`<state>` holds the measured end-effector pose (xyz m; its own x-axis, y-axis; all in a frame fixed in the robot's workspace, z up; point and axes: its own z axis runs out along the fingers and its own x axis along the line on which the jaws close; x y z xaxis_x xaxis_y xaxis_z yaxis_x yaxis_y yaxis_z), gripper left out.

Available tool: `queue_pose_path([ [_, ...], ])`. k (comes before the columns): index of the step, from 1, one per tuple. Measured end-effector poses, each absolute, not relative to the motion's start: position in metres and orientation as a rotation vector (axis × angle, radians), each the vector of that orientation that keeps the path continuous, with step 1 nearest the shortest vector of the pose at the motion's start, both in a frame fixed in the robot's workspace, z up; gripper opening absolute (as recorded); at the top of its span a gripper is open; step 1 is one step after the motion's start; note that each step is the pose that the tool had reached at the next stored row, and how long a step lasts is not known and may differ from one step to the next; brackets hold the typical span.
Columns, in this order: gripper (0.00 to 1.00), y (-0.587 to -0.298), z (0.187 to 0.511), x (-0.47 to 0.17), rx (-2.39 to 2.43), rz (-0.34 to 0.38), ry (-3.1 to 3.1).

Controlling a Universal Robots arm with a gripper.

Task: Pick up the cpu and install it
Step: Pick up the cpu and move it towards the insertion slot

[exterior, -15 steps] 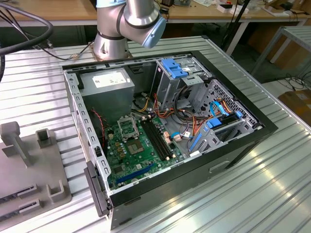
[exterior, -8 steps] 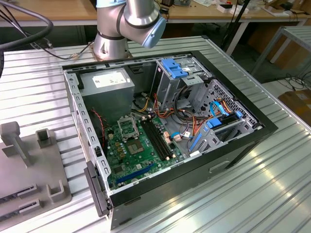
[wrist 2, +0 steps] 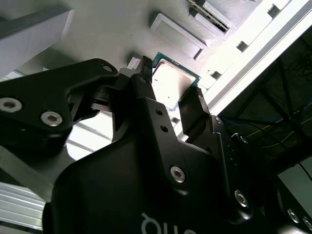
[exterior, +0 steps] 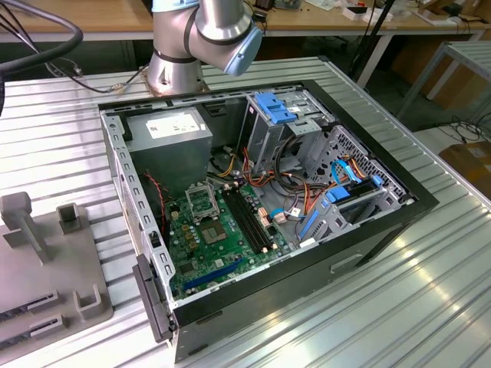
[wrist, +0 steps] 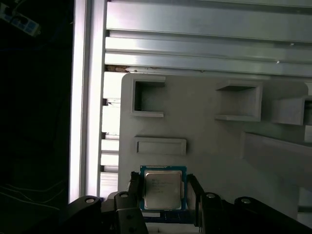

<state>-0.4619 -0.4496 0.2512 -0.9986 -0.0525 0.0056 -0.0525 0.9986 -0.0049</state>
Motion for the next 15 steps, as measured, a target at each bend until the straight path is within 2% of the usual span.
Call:
queue_pose_path([
  [15,0.47,-0.4496,0.2604,-0.4619,0.082,0.008,-3.135],
])
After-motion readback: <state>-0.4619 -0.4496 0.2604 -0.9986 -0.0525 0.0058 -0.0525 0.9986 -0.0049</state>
